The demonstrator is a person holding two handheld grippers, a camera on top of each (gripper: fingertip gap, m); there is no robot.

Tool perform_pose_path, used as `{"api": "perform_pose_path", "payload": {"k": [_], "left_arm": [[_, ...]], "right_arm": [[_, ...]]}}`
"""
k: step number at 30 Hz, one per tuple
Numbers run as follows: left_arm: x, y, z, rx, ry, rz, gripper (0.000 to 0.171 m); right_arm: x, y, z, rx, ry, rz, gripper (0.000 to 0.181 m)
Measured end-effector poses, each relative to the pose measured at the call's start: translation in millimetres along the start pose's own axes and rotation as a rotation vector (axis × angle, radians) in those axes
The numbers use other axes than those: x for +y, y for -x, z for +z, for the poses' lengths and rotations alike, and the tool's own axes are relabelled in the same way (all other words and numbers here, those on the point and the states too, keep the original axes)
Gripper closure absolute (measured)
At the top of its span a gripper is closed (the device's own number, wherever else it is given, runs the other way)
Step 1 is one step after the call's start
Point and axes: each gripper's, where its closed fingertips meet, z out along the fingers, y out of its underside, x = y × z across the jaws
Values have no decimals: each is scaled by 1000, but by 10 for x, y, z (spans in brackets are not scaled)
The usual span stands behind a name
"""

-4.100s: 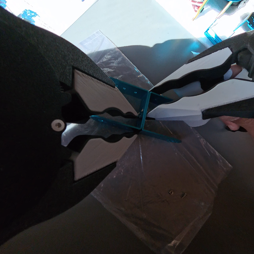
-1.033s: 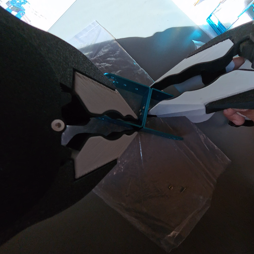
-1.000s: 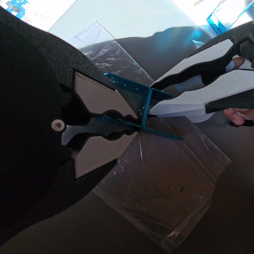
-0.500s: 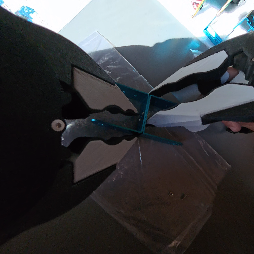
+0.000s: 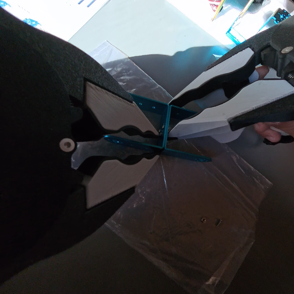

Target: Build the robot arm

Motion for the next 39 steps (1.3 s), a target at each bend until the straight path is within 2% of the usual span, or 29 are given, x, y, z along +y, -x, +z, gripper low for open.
{"api": "perform_pose_path", "payload": {"k": [29,35,39], "left_arm": [[-2,-14,1,16,-14,-24,157],[-3,-18,3,26,-13,-32,157],[-3,-17,3,24,-9,-27,156]], "right_arm": [[-3,3,-13,-46,-59,22,147],[13,-1,10,36,-11,-59,144],[8,8,4,0,-11,-20,145]]}}
